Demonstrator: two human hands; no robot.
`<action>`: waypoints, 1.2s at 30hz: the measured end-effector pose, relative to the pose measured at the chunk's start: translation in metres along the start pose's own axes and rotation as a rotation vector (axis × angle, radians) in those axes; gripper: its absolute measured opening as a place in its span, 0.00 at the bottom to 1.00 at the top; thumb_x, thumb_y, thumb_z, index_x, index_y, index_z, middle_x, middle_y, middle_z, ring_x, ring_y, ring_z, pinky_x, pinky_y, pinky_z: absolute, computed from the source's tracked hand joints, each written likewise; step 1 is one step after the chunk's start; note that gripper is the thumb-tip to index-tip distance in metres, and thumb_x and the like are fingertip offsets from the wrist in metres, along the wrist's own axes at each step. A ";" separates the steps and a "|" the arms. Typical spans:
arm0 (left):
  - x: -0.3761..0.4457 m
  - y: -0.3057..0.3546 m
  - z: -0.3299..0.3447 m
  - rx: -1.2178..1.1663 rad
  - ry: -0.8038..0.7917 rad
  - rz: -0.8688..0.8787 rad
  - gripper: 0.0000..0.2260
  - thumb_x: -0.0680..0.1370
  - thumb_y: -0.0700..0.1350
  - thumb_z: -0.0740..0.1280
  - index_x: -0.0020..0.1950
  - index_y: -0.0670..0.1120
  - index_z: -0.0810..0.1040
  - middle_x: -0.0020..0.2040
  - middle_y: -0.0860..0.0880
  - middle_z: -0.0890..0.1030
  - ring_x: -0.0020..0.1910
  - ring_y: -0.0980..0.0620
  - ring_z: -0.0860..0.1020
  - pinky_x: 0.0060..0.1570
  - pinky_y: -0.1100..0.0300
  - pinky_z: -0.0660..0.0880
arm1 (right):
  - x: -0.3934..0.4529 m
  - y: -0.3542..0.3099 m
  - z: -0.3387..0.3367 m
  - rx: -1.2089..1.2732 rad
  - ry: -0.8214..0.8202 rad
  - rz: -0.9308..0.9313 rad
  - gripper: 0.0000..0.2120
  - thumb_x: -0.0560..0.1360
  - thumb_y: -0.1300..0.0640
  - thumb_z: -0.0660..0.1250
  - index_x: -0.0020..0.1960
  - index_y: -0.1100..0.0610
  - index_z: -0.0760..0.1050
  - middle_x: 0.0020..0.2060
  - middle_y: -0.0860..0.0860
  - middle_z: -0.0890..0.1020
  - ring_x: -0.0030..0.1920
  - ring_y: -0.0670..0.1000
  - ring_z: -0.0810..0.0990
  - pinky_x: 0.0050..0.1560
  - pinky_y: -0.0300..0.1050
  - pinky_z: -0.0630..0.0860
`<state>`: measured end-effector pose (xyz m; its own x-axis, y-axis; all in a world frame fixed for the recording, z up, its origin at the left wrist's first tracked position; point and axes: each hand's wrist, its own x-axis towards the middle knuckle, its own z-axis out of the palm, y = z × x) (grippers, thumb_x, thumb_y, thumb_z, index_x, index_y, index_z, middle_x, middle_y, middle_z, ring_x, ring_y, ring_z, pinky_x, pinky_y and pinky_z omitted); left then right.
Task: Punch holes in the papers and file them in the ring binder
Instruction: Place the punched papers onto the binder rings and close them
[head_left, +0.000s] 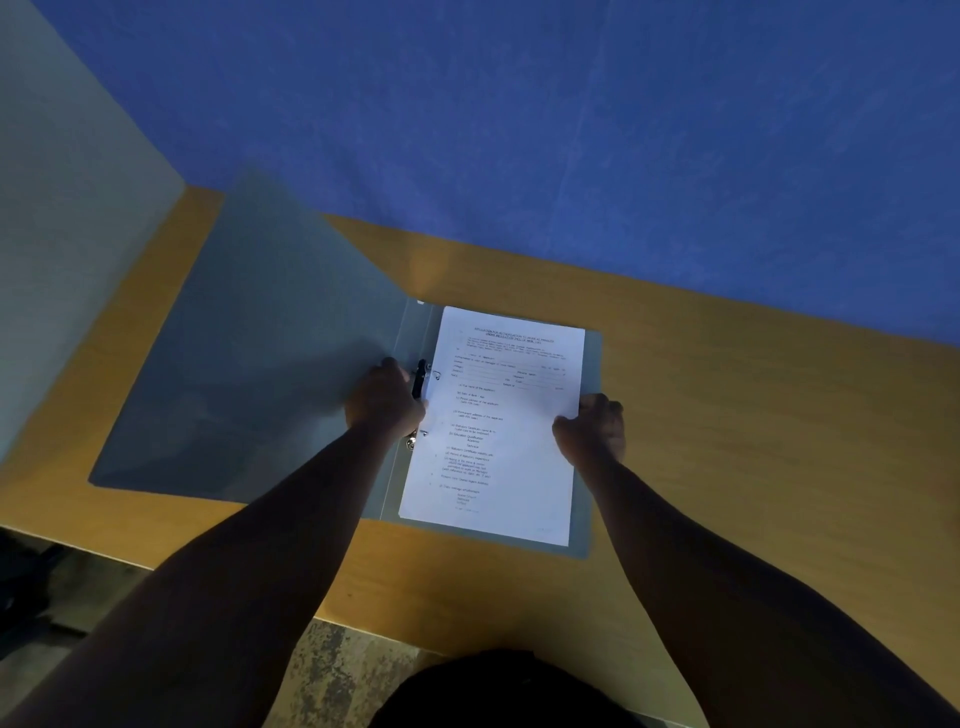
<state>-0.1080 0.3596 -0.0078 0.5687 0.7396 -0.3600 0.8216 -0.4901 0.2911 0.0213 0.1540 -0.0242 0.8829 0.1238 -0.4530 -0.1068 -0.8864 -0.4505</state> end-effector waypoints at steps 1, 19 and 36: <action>0.000 0.000 0.000 -0.012 0.003 0.000 0.21 0.73 0.52 0.74 0.61 0.45 0.74 0.57 0.47 0.81 0.56 0.46 0.81 0.49 0.54 0.78 | 0.000 0.000 -0.001 -0.020 0.021 -0.001 0.18 0.69 0.59 0.68 0.58 0.58 0.72 0.55 0.55 0.73 0.54 0.57 0.76 0.53 0.52 0.79; -0.002 0.011 0.013 -0.476 0.224 -0.099 0.10 0.72 0.50 0.75 0.52 0.50 0.86 0.46 0.54 0.87 0.45 0.57 0.85 0.46 0.64 0.79 | -0.019 -0.066 0.048 0.039 -0.264 -0.400 0.13 0.78 0.59 0.63 0.62 0.54 0.78 0.62 0.49 0.80 0.59 0.52 0.79 0.52 0.37 0.75; 0.001 0.009 0.026 -0.634 0.279 -0.247 0.12 0.73 0.46 0.76 0.56 0.49 0.86 0.48 0.52 0.87 0.45 0.55 0.85 0.45 0.68 0.76 | -0.031 -0.093 0.091 0.165 -0.225 -0.330 0.12 0.80 0.55 0.64 0.63 0.51 0.78 0.62 0.47 0.79 0.61 0.54 0.71 0.51 0.41 0.71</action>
<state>-0.0992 0.3437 -0.0286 0.2694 0.9252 -0.2671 0.6963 0.0045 0.7177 -0.0379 0.2730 -0.0382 0.7625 0.4987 -0.4122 0.0764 -0.7021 -0.7080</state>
